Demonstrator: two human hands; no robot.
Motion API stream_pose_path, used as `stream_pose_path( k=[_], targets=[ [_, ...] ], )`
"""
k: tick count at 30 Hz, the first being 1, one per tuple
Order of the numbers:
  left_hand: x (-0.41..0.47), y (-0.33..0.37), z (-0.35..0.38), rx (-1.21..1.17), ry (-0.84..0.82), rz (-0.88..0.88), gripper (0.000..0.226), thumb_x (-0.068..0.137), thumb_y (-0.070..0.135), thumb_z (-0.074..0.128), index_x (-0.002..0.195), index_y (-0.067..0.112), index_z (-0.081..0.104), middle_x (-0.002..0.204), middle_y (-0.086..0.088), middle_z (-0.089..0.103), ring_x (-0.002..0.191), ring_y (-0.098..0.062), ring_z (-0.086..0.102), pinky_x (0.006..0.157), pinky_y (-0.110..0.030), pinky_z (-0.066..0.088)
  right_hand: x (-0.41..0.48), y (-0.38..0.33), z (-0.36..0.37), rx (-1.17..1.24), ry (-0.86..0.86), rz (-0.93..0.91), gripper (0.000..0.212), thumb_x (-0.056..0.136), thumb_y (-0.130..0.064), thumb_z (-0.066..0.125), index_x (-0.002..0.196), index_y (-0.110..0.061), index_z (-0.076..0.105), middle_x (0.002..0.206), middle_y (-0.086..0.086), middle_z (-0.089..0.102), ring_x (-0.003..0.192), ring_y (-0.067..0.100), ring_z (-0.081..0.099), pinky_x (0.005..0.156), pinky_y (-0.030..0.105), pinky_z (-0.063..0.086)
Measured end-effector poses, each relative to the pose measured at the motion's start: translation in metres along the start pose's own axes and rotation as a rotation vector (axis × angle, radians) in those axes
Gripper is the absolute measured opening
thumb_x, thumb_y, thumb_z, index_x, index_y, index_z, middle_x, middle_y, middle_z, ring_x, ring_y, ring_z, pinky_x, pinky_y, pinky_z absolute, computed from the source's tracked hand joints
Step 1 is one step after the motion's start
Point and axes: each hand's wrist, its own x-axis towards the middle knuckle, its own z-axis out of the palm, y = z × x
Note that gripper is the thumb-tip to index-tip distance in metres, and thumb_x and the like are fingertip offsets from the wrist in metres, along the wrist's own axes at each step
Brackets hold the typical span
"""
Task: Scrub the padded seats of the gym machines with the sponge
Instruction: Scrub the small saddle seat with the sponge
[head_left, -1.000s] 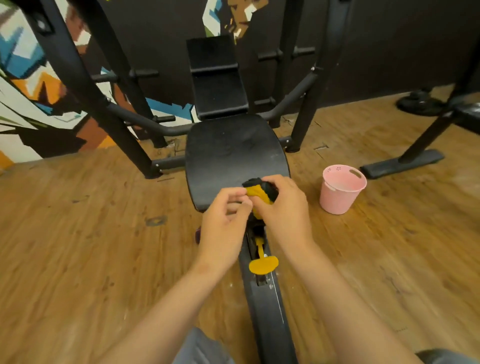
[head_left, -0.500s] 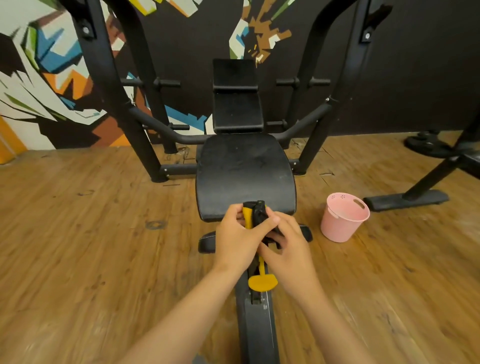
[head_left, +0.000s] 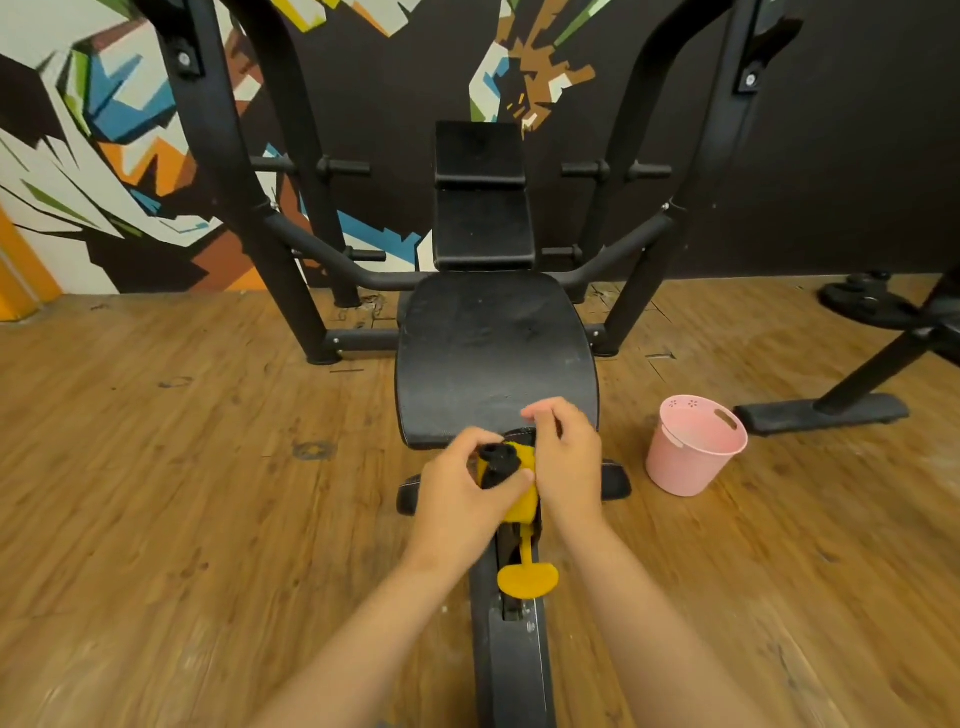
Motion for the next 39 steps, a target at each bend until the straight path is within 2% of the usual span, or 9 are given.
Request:
stream_pose_path(
  k=[4,10,13,19,24,28,33,35,39],
  targets=[
    [0.024,-0.004,0.001,-0.040,0.141,-0.053,0.019,0.085,0.022,0.072,0.100,0.025,0.060,0.089,0.016,0.062,0.087,0.003,0.059,0.072,-0.013,0.048,-0.001,0.009,0.001,-0.040,0.016,-0.063,0.021,0.098,-0.012,0.044,0.084,-0.017,0.058,0.083,-0.004,0.060,0.086,0.015,0.057,0.072,0.020,0.044],
    [0.038,-0.014,-0.009,-0.092,-0.015,-0.151,0.016,0.091,0.027,0.065,0.105,0.023,0.060,0.094,0.014,0.061,0.092,-0.003,0.058,0.071,-0.012,0.045,-0.001,0.012,0.004,0.018,0.053,-0.041,0.023,0.096,-0.022,0.037,0.082,-0.019,0.056,0.081,-0.005,0.058,0.087,0.018,0.055,0.073,0.027,0.043],
    [0.000,-0.013,0.000,-0.213,0.077,-0.063,0.018,0.084,0.023,0.072,0.100,0.025,0.062,0.091,0.014,0.065,0.090,0.000,0.061,0.076,-0.013,0.048,0.000,0.017,0.006,0.093,0.077,0.010,0.025,0.093,-0.025,0.034,0.081,-0.022,0.056,0.083,-0.002,0.059,0.087,0.018,0.056,0.075,0.028,0.044],
    [-0.037,-0.008,0.039,-0.044,0.341,0.054,0.032,0.078,0.028,0.078,0.101,0.030,0.057,0.100,0.016,0.061,0.099,0.000,0.058,0.079,-0.012,0.047,0.002,0.014,0.000,0.205,0.024,0.076,0.028,0.098,0.001,0.035,0.082,-0.005,0.057,0.079,0.000,0.058,0.071,-0.005,0.053,0.068,0.008,0.041],
    [-0.031,-0.009,0.041,-0.245,0.474,-0.100,0.024,0.085,0.021,0.072,0.100,0.023,0.054,0.095,0.009,0.059,0.089,0.001,0.057,0.073,-0.009,0.045,0.000,0.015,-0.001,0.165,0.011,0.081,0.029,0.097,-0.003,0.037,0.079,-0.010,0.058,0.078,-0.003,0.058,0.071,-0.006,0.051,0.066,0.008,0.039],
    [-0.010,-0.026,0.021,-0.287,0.356,-0.212,0.019,0.090,0.022,0.066,0.106,0.018,0.056,0.095,0.008,0.061,0.086,0.004,0.057,0.075,-0.015,0.048,-0.001,0.017,0.001,0.109,0.017,0.071,0.028,0.087,-0.025,0.037,0.079,-0.012,0.060,0.079,-0.003,0.059,0.083,0.009,0.054,0.070,0.021,0.043],
    [0.005,-0.001,0.012,-0.097,0.050,0.057,0.021,0.085,0.024,0.072,0.102,0.025,0.059,0.093,0.014,0.062,0.091,0.003,0.058,0.073,-0.006,0.044,0.000,0.016,0.002,0.085,0.061,0.059,0.025,0.086,-0.026,0.036,0.071,-0.022,0.056,0.077,0.000,0.059,0.083,0.021,0.056,0.072,0.033,0.045],
    [0.018,0.007,0.014,-0.003,0.032,0.102,0.021,0.084,0.025,0.072,0.099,0.027,0.059,0.091,0.016,0.062,0.089,0.002,0.058,0.070,-0.004,0.042,-0.001,0.015,0.002,0.073,0.065,0.064,0.025,0.086,-0.026,0.035,0.070,-0.024,0.054,0.077,0.001,0.058,0.082,0.021,0.055,0.072,0.033,0.044],
    [0.044,-0.009,0.002,0.013,0.100,-0.045,0.018,0.085,0.023,0.071,0.100,0.021,0.060,0.095,0.007,0.063,0.089,-0.007,0.059,0.067,-0.008,0.040,-0.002,0.015,0.002,0.043,0.076,0.086,0.027,0.085,-0.028,0.033,0.075,-0.020,0.057,0.083,0.002,0.059,0.088,0.021,0.054,0.075,0.032,0.044]
  ],
)
